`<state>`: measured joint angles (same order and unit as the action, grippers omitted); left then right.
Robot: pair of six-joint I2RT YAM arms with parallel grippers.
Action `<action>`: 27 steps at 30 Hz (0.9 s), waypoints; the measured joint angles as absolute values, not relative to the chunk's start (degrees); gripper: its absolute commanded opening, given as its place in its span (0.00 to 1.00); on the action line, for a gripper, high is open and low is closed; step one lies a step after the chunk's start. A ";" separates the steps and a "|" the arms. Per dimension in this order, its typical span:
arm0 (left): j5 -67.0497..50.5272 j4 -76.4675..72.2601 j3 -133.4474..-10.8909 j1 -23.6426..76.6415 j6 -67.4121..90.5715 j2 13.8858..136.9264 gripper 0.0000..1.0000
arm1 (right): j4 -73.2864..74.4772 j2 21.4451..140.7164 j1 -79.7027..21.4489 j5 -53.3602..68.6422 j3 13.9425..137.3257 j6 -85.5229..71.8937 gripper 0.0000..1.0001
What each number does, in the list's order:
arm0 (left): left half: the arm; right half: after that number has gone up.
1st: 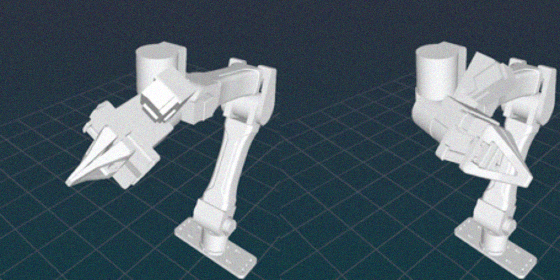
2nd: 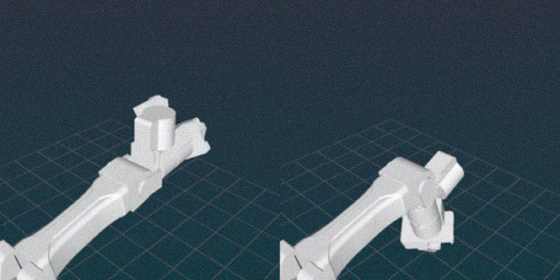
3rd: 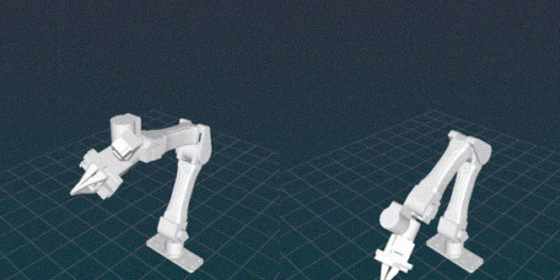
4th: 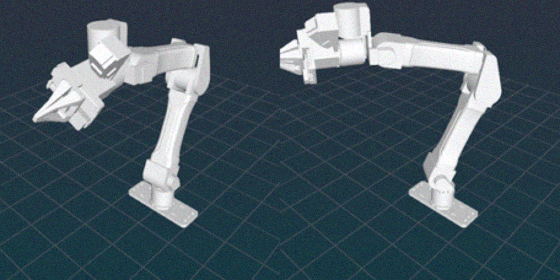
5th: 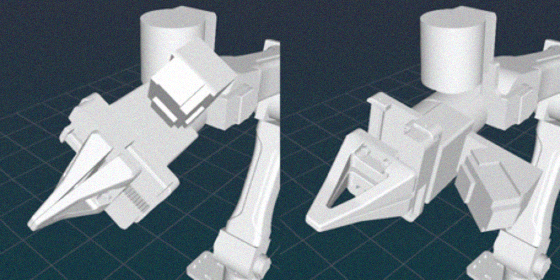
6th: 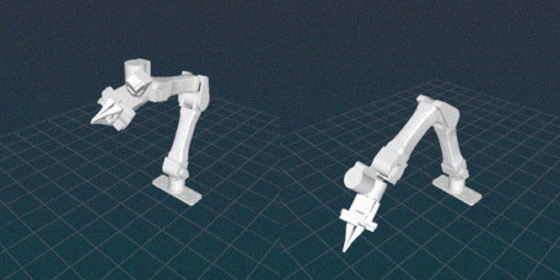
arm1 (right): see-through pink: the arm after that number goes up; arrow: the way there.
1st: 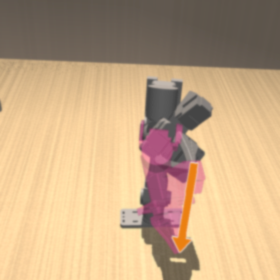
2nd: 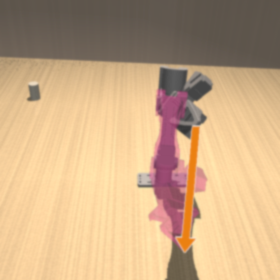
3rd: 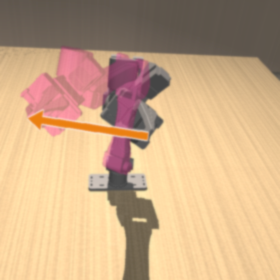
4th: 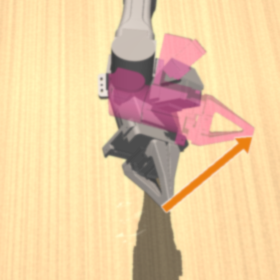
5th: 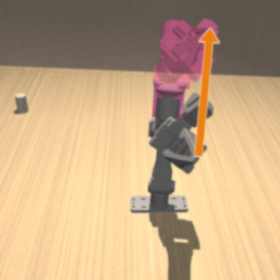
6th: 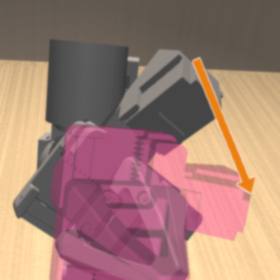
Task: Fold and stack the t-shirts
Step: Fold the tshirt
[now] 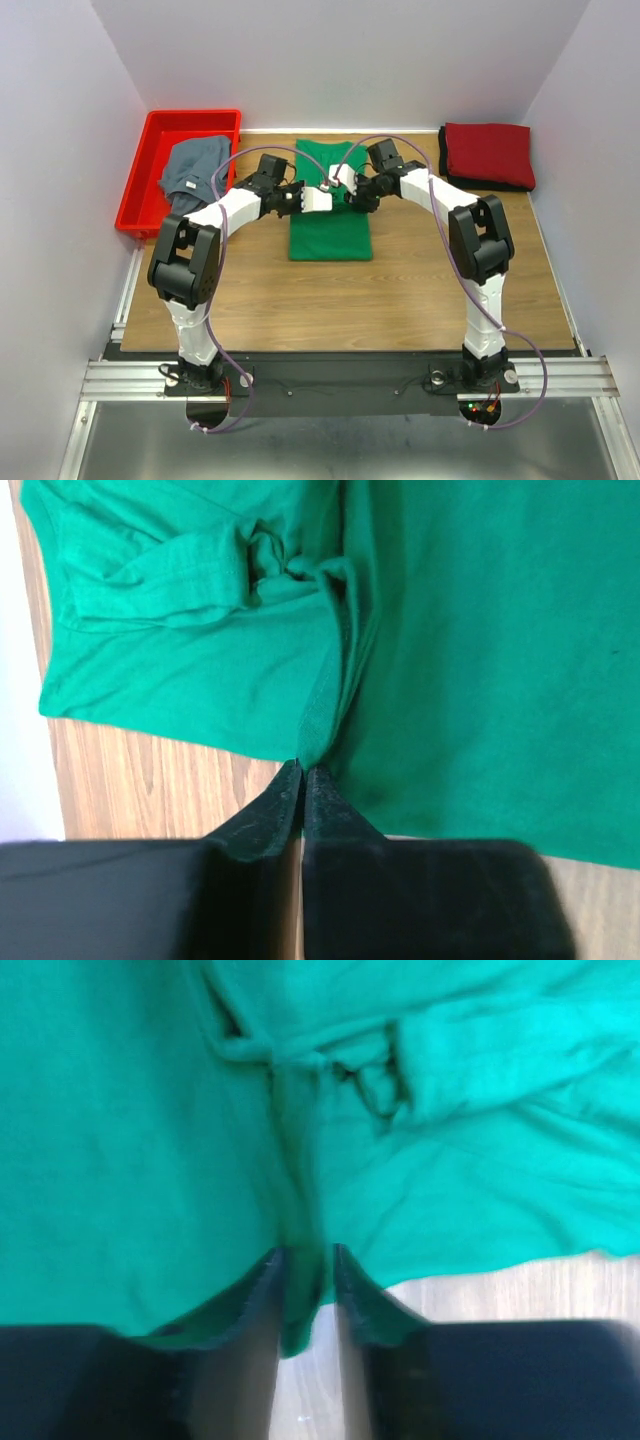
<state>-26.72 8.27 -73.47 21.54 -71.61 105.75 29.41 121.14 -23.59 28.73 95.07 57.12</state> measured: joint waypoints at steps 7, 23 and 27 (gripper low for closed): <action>-25.34 7.49 -74.87 20.43 -70.28 107.85 0.42 | 29.52 122.41 -23.14 27.46 100.09 55.72 0.55; -28.36 7.05 -57.12 19.46 -65.84 85.36 0.52 | 29.47 104.33 -24.67 27.27 77.80 53.10 0.56; -29.12 6.70 -49.15 21.52 -65.52 80.55 0.52 | 28.49 99.61 -29.74 27.14 70.61 51.46 0.54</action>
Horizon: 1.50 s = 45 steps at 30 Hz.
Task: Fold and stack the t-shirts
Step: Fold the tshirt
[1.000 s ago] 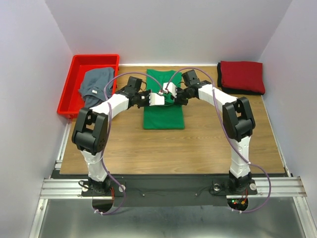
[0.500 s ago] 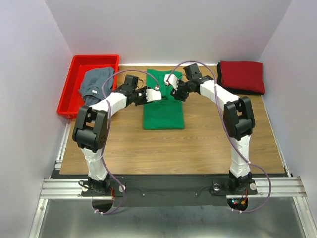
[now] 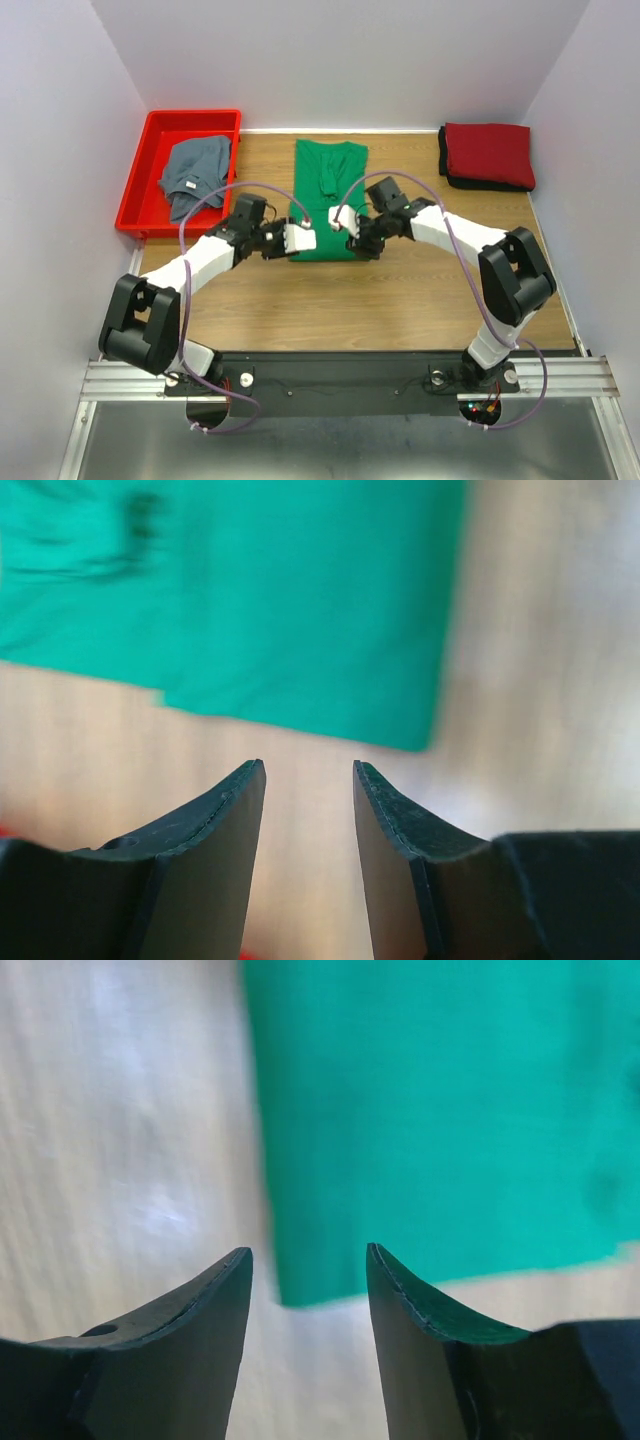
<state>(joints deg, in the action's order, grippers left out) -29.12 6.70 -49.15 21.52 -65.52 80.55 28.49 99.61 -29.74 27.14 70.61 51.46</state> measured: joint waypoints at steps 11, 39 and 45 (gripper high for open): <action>-27.27 3.07 -40.95 26.74 -64.07 81.97 0.52 | 24.95 99.94 -32.56 24.34 62.81 49.56 0.46; -25.85 7.35 -51.77 26.83 -64.97 91.74 0.00 | 21.10 104.16 -32.60 20.10 66.30 49.67 0.01; -27.14 11.33 -54.37 26.50 -64.60 87.37 0.00 | 22.96 101.54 -32.56 19.27 68.90 49.08 0.01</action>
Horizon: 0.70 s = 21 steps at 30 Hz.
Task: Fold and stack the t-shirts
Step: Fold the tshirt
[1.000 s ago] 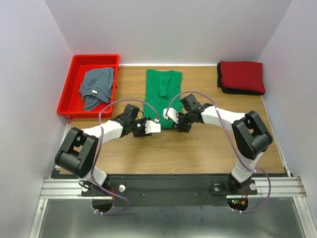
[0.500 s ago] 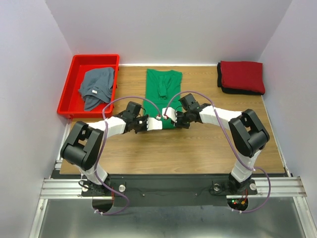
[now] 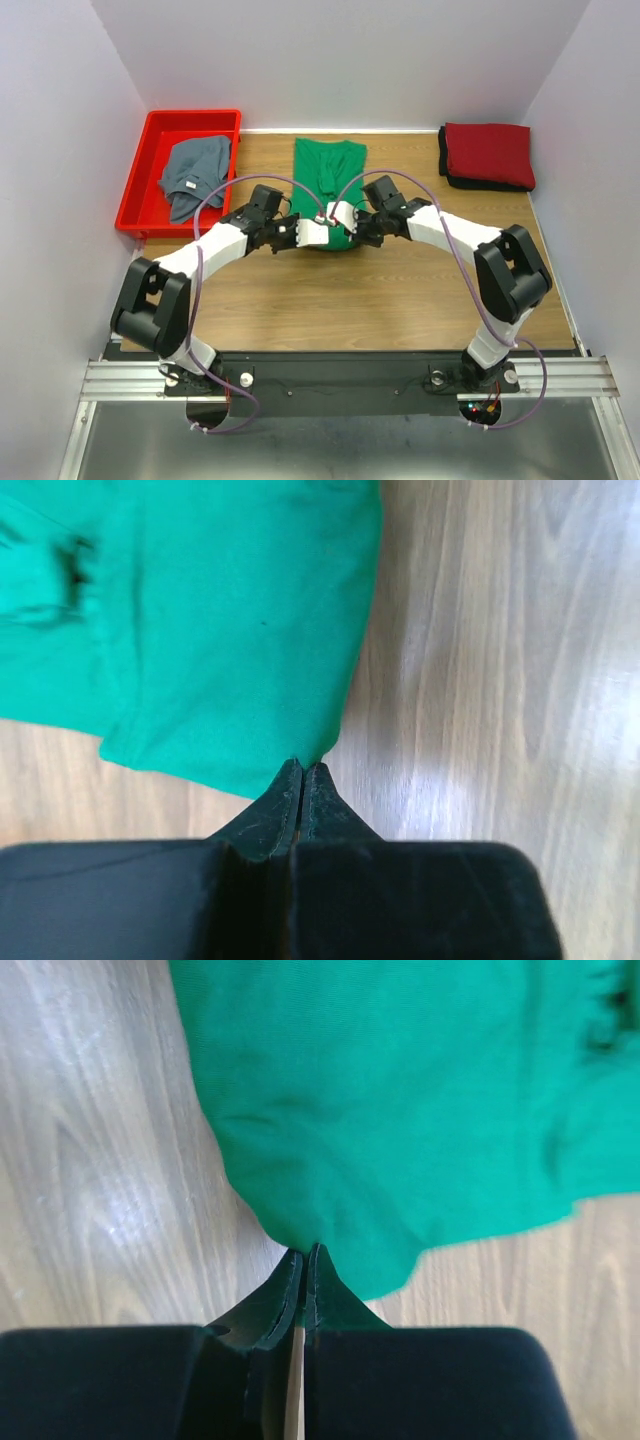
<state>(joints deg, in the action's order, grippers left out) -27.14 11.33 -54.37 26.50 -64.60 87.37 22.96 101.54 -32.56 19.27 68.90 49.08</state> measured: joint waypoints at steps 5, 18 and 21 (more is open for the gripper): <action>-27.88 13.08 -52.45 27.00 -64.62 81.21 0.00 | 24.51 96.40 -32.58 19.35 67.83 49.12 0.01; -33.15 30.28 -44.38 37.43 -65.28 61.19 0.00 | 41.43 74.15 -41.01 22.87 58.41 48.42 0.00; -35.90 36.14 -44.73 37.52 -67.13 55.72 0.00 | 44.71 70.46 -43.29 24.32 58.43 47.66 0.00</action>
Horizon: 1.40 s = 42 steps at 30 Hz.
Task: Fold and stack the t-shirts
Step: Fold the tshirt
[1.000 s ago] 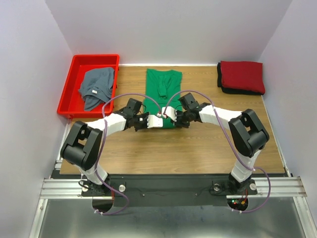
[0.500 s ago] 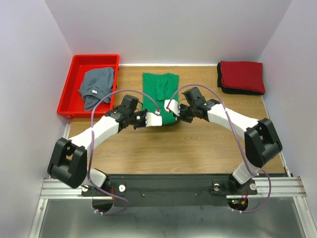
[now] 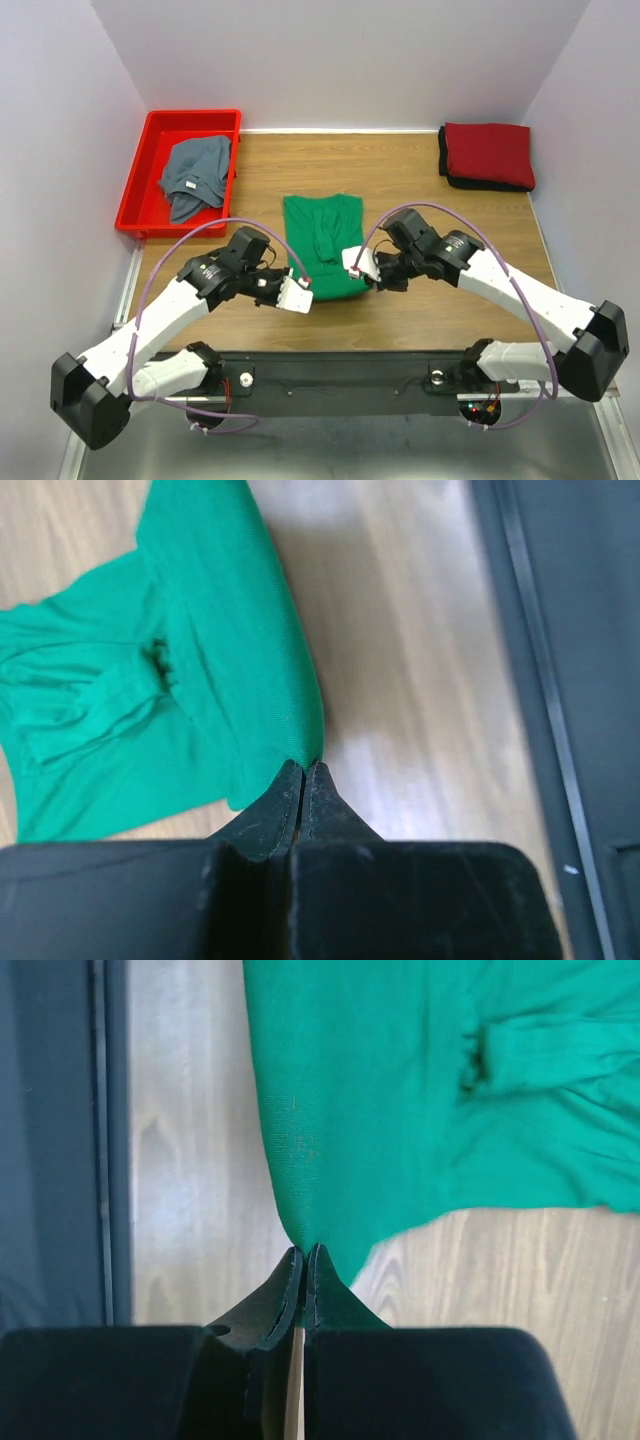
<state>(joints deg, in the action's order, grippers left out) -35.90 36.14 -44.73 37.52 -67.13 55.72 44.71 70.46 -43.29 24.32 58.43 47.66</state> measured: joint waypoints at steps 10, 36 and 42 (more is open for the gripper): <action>-39.75 42.48 -53.30 35.66 -67.22 60.66 0.00 | 49.25 80.66 -40.64 22.24 69.60 48.47 0.01; -40.03 39.90 -91.33 13.65 -66.26 121.23 0.00 | 49.60 135.85 -24.08 30.20 117.03 53.67 0.06; -37.85 38.94 -90.48 15.62 -66.72 120.70 0.00 | 47.37 130.37 -24.05 31.09 107.20 52.88 0.06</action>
<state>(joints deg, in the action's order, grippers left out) -37.85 38.94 -90.48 15.62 -66.72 120.70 47.37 130.37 -24.05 31.09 107.20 52.88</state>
